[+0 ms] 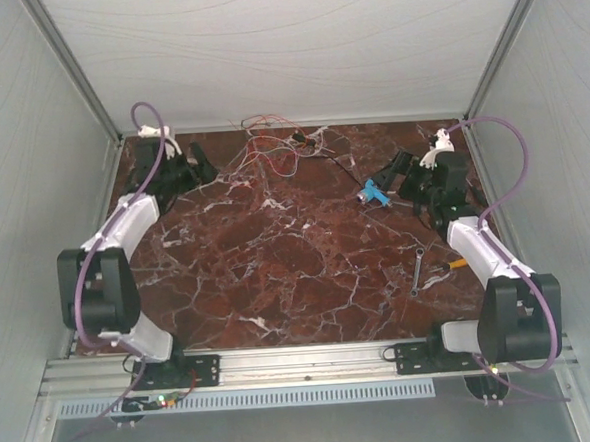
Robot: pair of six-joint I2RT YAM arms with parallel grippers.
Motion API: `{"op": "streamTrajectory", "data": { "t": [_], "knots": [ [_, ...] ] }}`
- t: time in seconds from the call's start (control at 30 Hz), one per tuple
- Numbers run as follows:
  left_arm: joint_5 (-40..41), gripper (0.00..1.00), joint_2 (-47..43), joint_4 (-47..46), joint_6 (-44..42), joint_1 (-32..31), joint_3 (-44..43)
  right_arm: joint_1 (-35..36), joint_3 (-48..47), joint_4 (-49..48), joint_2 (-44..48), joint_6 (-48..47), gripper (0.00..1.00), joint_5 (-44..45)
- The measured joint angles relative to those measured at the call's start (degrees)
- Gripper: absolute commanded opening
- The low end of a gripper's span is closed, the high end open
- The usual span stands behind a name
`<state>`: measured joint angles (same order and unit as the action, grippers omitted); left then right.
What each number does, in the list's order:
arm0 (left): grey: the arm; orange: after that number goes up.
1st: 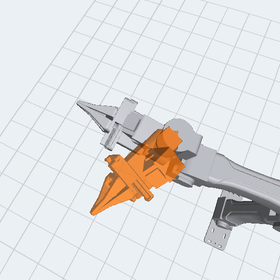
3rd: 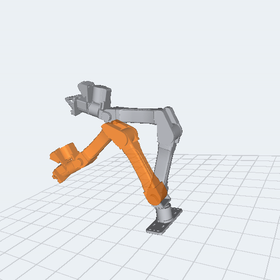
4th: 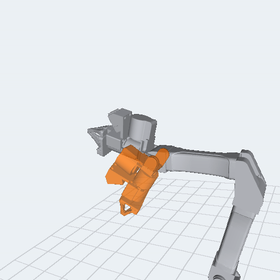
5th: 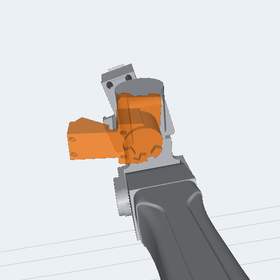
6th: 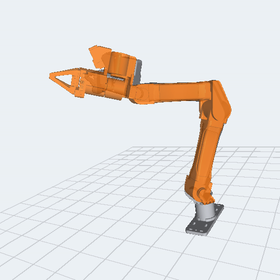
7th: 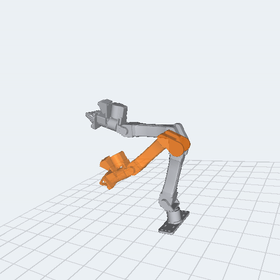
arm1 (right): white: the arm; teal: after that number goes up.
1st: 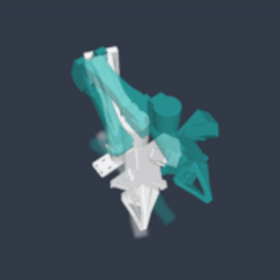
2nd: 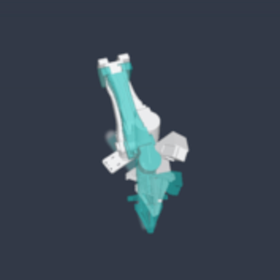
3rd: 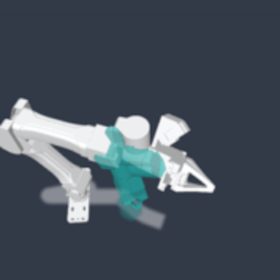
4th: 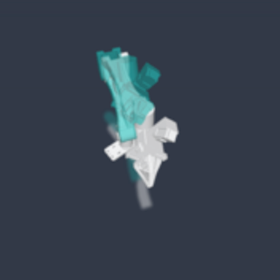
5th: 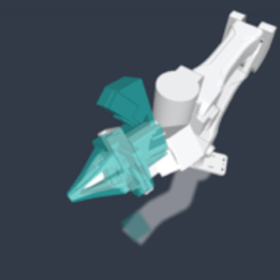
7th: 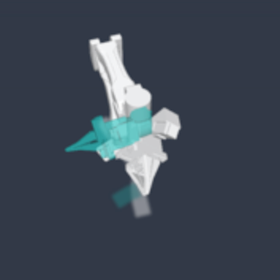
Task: Zip-tie the wires
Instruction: Untie the cable at the center of the board.
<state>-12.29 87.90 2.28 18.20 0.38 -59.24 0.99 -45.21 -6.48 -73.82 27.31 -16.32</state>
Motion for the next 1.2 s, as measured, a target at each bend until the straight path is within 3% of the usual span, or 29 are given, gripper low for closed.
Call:
{"op": "streamTrajectory", "data": {
  "t": [0.27, 0.63, 0.7, 0.83, 1.2],
  "knots": [
    [1.57, 0.91, 14.19, 3.43, -5.35, -2.38, -10.62, 0.0, 0.0, 0.52, -0.02, 0.0, 0.98, -1.49],
    [2.69, 0.66, 26.05, 7.28, -7.58, -4.61, -16.68, 0.0, 0.0, 1.22, -0.02, 0.0, 0.98, -1.6],
    [2.84, 0.56, 26.82, 7.28, -7.69, -4.81, -16.83, -0.02, 0.0, 1.31, -0.02, 0.02, 0.98, -1.73],
    [3.43, 0.02, 28.22, 7.28, -7.72, -4.85, -17.97, -0.02, -0.09, 1.44, -0.11, 0.02, 0.98, -1.79],
    [8.87, 0.0, 26.67, 5.53, -8.11, -4.85, -16.7, -0.02, -0.9, 2.1, -1.22, 0.02, 0.98, -2.01]
  ]
}}
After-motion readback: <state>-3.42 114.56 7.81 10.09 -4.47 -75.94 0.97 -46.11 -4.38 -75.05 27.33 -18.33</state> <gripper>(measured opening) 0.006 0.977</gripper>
